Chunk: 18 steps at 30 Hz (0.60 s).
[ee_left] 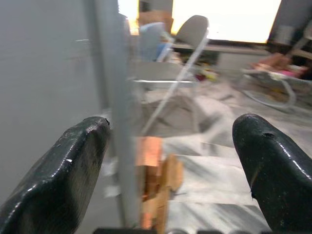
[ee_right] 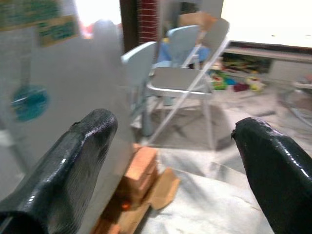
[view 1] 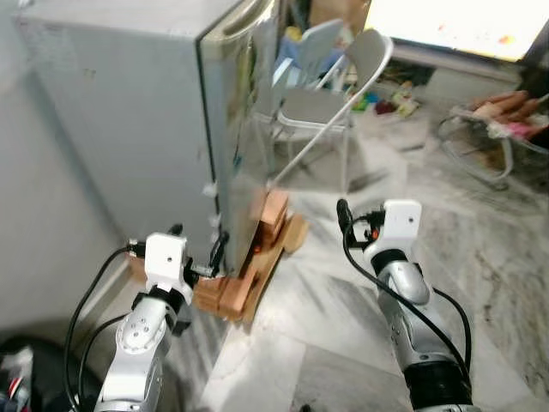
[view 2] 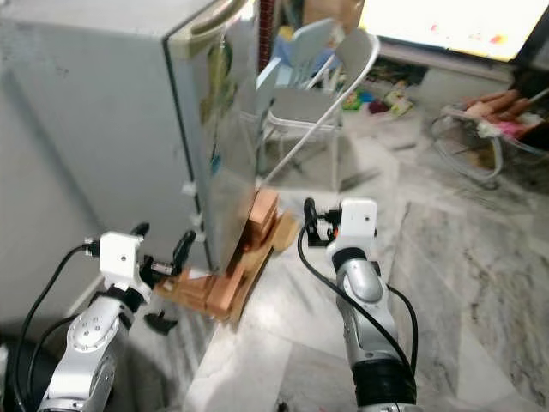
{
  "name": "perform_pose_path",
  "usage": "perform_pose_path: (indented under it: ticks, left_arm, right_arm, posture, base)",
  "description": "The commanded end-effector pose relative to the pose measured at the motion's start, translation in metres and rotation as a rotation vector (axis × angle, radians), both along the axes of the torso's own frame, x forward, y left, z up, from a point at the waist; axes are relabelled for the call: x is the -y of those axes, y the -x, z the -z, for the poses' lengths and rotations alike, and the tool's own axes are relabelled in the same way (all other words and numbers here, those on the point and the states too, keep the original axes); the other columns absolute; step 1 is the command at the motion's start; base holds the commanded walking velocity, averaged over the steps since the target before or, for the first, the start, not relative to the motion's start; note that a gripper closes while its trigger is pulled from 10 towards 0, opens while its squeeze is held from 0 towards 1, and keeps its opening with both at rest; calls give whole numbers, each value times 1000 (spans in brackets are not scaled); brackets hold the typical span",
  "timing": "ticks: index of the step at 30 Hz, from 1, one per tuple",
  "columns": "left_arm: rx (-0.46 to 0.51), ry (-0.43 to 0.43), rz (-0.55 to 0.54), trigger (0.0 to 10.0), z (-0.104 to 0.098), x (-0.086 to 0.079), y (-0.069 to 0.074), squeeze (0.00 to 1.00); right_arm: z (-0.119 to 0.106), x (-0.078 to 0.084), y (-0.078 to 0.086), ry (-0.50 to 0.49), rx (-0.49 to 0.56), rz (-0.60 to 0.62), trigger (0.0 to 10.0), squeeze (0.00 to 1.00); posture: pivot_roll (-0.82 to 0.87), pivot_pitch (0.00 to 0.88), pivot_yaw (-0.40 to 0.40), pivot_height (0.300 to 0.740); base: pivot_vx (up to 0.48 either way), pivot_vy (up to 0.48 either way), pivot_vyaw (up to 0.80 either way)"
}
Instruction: Restocking fridge
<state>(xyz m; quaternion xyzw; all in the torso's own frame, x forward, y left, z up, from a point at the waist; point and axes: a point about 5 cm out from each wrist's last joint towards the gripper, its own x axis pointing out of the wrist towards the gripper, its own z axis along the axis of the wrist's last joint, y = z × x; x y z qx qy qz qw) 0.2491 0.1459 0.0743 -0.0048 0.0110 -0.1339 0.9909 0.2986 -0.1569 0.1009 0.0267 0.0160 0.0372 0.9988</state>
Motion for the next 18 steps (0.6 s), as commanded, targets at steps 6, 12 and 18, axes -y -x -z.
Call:
perform_pose_path:
  ticks: [6,12,18]
  left_arm:
    - [22,9,45,10000,-4,11,-1,0]
    - [7,16,38,10000,-2,10,-1,0]
    - [28,22,21,10000,-5,9,-3,0]
  right_arm:
    - [-1,7,-1,18,-2,18,10000,0]
    - [0,4,-1,21,-3,9,10000,0]
    - [1,5,1,31,-6,10,10000,0]
  posture:
    - [46,0,-31,740]
    - [46,0,-31,740]
    - [43,0,-31,740]
  base:
    - [469,0,0]
    - [475,0,0]
    - [366,0,0]
